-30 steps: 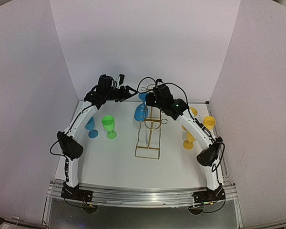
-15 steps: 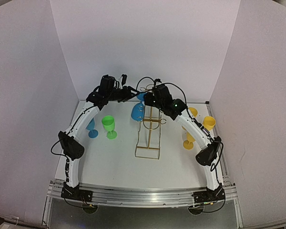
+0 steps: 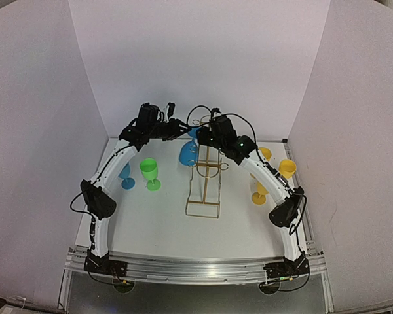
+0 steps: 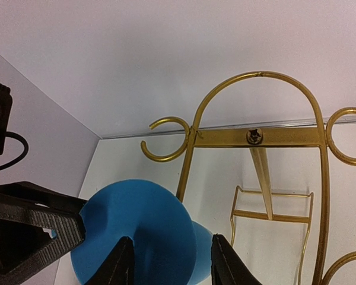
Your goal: Take the wine glass off the wine glass rack
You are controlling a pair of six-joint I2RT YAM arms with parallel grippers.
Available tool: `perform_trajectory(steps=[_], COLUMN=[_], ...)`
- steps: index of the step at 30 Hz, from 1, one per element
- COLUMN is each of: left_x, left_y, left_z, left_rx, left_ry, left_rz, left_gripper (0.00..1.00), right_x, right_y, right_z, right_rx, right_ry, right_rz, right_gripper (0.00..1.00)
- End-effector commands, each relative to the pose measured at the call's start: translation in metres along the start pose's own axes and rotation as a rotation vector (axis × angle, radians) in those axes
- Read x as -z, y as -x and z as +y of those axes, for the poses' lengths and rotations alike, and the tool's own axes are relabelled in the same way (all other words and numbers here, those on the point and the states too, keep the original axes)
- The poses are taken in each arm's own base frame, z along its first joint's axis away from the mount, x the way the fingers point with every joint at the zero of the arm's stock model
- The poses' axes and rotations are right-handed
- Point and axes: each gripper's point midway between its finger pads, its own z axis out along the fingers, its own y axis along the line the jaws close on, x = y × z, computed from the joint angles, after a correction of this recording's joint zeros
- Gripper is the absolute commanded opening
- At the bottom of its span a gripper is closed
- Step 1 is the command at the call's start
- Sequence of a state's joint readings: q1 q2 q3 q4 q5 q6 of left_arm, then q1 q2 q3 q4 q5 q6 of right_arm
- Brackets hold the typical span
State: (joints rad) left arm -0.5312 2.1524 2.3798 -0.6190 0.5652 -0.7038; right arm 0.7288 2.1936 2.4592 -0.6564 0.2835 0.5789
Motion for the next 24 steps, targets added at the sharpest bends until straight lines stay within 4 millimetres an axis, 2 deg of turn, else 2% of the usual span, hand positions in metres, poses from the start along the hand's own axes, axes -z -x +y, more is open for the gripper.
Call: perform_trajectory(steps=[1,4,8,11,18,24], left_x=[-0.010,-0.011,-0.009,-0.007,-0.001,0.010], left_y=[-0.005,-0.006,-0.006,-0.006,-0.006,0.003], left_z=[0.000,0.004,0.006,0.004,0.000,-0.012], left_rx=[0.002,0.007,0.012,0.014,0.030,0.055], left_ry=[-0.025,-0.013,0.000,-0.001,-0.008,-0.054], left_rz=[0.019,0.020,0.014,0.013,0.015,-0.005], left_gripper=[0.31,0.26,0.08,0.00,0.00,0.00], right_x=[-0.012,-0.012,-0.010,-0.008,0.001,0.023], right_y=[-0.009,-0.009,-0.007,-0.007,-0.003,0.008], right_z=[0.001,0.002,0.001,0.000,-0.006,-0.016], right_rx=[-0.004,-0.004,-0.002,0.000,0.007,0.047], right_ry=[0.019,0.023,0.019,0.016,-0.001,-0.041], right_rz=[0.025,0.026,0.022,0.022,0.017,-0.011], right_gripper=[0.39,0.39,0.39,0.40,0.42,0.46])
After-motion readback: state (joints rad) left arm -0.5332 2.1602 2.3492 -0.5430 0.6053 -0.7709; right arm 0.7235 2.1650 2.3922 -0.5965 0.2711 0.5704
